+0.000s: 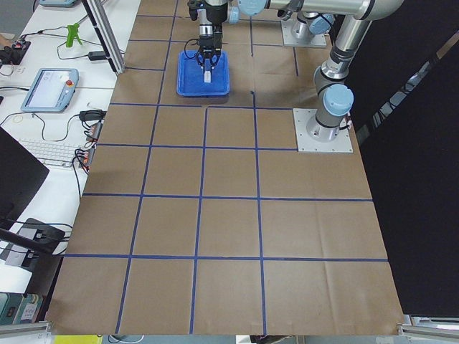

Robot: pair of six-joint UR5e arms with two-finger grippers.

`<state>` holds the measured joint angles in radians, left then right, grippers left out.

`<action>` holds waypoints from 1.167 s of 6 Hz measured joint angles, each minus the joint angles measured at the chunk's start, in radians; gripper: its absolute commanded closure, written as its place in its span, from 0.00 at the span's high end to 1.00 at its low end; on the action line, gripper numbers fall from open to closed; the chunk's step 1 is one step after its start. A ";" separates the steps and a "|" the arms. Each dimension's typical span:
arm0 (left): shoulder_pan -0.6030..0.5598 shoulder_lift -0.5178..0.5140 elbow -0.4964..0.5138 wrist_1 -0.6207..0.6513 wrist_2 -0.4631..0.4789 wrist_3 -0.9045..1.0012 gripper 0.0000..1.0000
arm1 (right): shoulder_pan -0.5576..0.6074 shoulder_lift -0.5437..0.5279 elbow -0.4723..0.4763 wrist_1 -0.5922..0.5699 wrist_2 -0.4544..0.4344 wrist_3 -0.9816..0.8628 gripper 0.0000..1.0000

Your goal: Assemble white blocks and place on blue tray

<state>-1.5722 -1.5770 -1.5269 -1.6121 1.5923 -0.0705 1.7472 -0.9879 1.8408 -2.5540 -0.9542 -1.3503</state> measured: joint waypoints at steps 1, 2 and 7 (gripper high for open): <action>0.000 0.000 0.000 0.000 0.000 0.000 0.99 | 0.000 0.000 0.000 0.000 0.002 0.001 0.60; -0.001 0.001 -0.001 0.000 0.000 0.000 0.99 | 0.000 0.000 0.000 0.000 0.006 0.002 0.65; -0.003 0.008 -0.004 -0.002 0.003 0.000 0.99 | 0.000 0.001 0.000 0.001 0.011 0.003 0.72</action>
<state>-1.5752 -1.5694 -1.5307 -1.6138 1.5948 -0.0706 1.7472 -0.9873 1.8408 -2.5532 -0.9434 -1.3478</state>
